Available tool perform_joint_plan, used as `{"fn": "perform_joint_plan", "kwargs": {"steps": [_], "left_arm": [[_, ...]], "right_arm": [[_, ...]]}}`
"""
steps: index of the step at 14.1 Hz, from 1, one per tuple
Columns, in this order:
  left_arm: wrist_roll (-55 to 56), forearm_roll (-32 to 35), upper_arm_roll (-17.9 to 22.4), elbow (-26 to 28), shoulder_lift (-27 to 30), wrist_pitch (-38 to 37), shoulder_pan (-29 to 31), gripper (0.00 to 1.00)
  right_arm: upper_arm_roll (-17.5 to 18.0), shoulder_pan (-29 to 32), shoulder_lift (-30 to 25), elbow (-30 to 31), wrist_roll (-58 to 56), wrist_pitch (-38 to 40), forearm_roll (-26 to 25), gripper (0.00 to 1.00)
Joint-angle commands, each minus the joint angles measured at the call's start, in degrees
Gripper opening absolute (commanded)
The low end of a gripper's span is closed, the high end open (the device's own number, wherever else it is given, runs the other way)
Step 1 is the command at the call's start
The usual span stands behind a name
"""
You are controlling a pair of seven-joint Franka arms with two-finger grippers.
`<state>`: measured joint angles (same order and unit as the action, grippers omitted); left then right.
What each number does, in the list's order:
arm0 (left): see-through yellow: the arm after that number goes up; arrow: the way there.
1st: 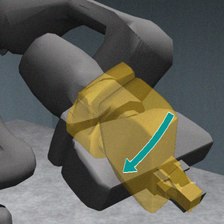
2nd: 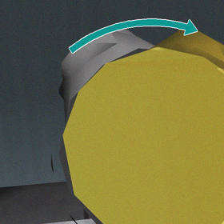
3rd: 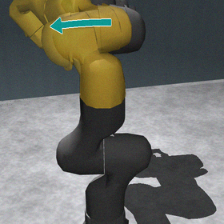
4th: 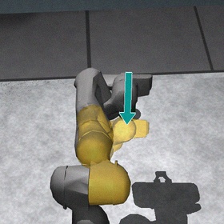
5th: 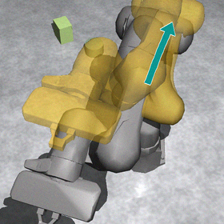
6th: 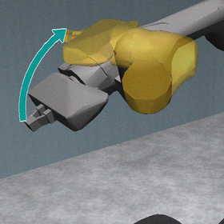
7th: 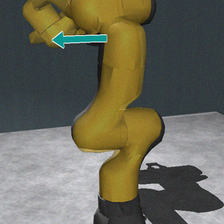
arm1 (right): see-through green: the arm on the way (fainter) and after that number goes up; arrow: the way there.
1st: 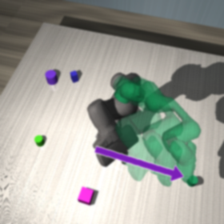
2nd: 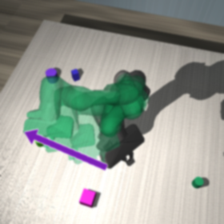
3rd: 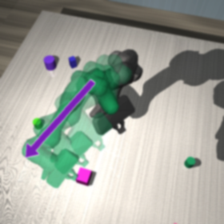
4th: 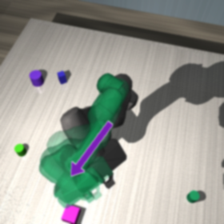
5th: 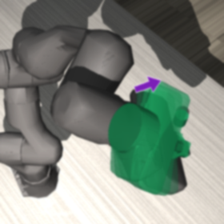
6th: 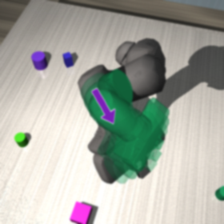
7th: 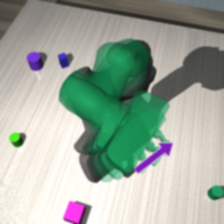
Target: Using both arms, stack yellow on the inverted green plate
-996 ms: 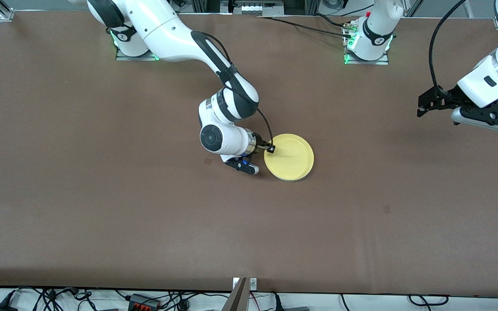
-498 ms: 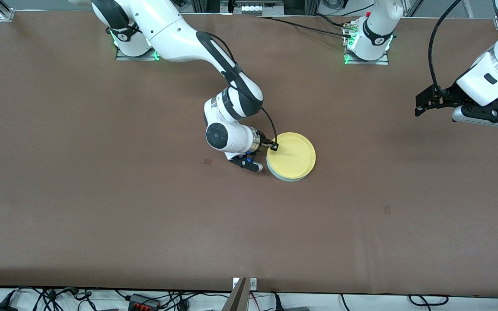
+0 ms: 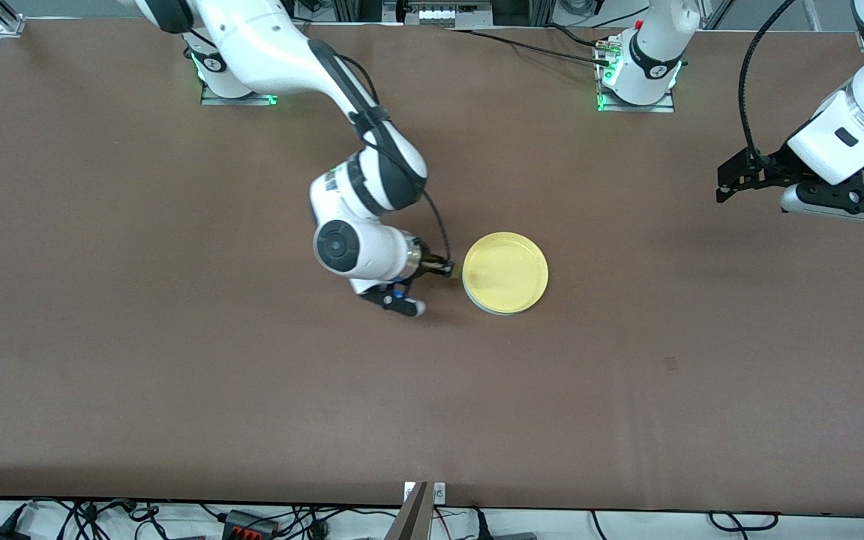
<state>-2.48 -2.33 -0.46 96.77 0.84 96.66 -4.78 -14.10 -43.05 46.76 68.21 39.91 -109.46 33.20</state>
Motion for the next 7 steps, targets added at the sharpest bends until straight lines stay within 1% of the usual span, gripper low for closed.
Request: {"fn": "perform_joint_plan", "kwargs": {"steps": [1,2,3,5,7], "left_arm": [[0.7,1.0,-0.5,-1.5,-0.3,-0.8,0.1,1.0],[0.7,0.9,-0.5,-1.5,-0.1,-0.9,0.1,1.0],[0.7,0.9,-0.5,-1.6,-0.2,-0.9,0.1,1.0],[0.8,0.9,-0.4,-1.7,-0.4,-0.5,0.1,1.0],[0.7,0.9,-0.4,-1.9,-0.4,-0.6,0.1,1.0]], "right_arm": [[-4.8,0.2,-7.0,0.4,-3.0,7.2,-8.9,1.0],[-7.0,0.2,-8.8,0.5,-5.3,8.3,-11.7,1.0],[-8.9,0.9,-9.7,0.4,-7.7,9.4,-12.6,1.0],[-12.1,3.2,-11.5,0.4,-14.1,12.4,-12.9,1.0],[-17.3,4.4,-12.8,0.4,-20.4,14.4,-12.9,1.0]]}}
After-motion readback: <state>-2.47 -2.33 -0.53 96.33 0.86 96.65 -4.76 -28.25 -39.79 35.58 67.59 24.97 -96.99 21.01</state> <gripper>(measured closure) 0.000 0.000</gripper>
